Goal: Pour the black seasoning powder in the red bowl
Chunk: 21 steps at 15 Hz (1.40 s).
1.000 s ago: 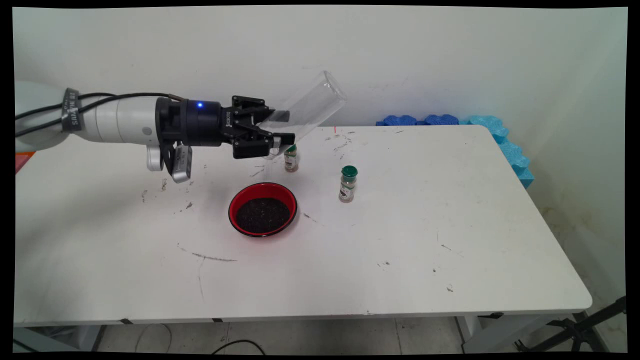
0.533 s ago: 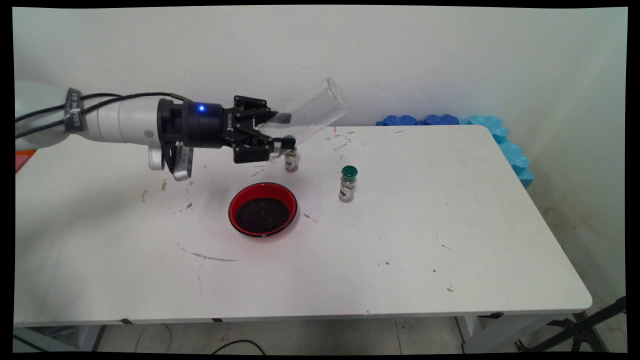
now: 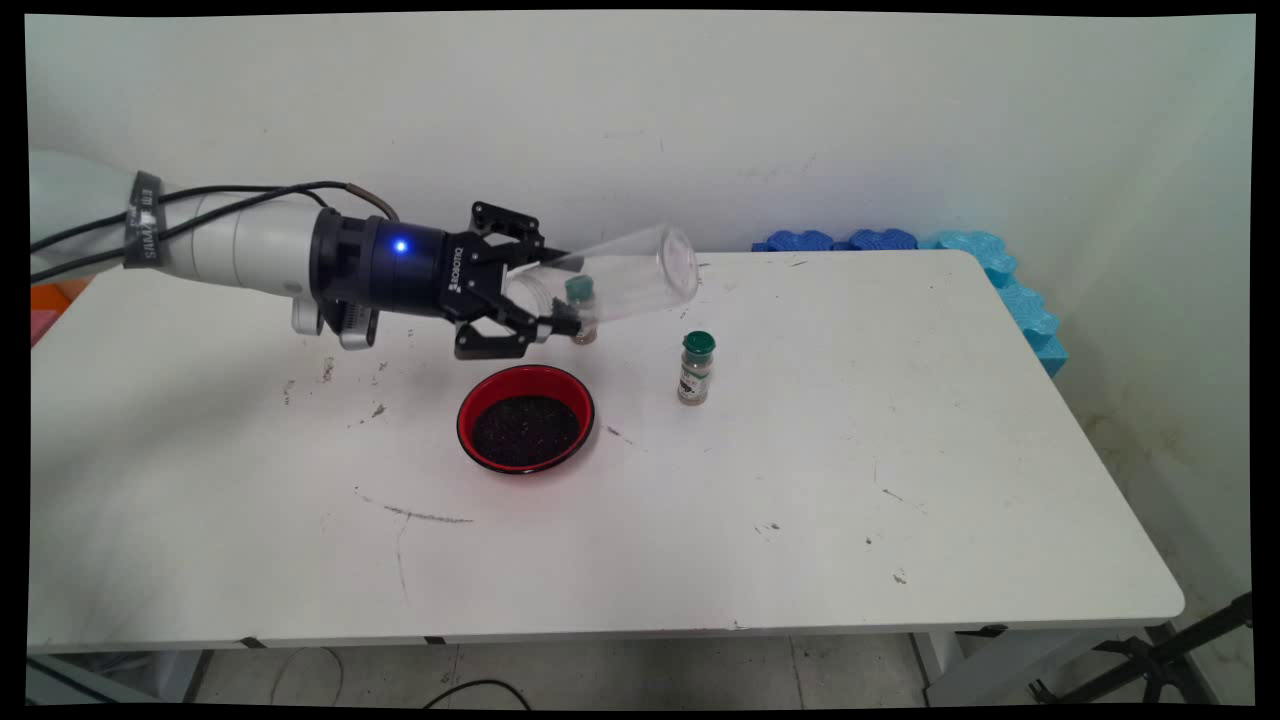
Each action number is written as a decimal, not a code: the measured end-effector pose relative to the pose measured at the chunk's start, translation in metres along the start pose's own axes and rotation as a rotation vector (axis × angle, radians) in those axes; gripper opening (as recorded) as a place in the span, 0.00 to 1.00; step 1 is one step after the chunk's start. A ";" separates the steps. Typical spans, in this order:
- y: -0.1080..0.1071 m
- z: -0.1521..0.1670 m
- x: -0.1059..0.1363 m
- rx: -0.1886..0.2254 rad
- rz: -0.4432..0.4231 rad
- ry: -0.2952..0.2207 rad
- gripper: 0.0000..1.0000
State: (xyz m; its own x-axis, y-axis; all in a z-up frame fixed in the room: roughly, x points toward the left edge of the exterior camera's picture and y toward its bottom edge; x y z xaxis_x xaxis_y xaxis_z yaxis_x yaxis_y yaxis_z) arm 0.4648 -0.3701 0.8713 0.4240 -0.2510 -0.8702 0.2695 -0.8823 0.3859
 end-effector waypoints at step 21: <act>0.024 0.003 -0.006 0.256 0.914 0.143 0.00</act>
State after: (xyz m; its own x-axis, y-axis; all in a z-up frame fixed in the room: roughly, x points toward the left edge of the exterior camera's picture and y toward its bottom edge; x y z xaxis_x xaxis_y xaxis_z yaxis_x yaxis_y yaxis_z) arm 0.4665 -0.3912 0.8854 0.4829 -0.8493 -0.2135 -0.4075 -0.4338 0.8036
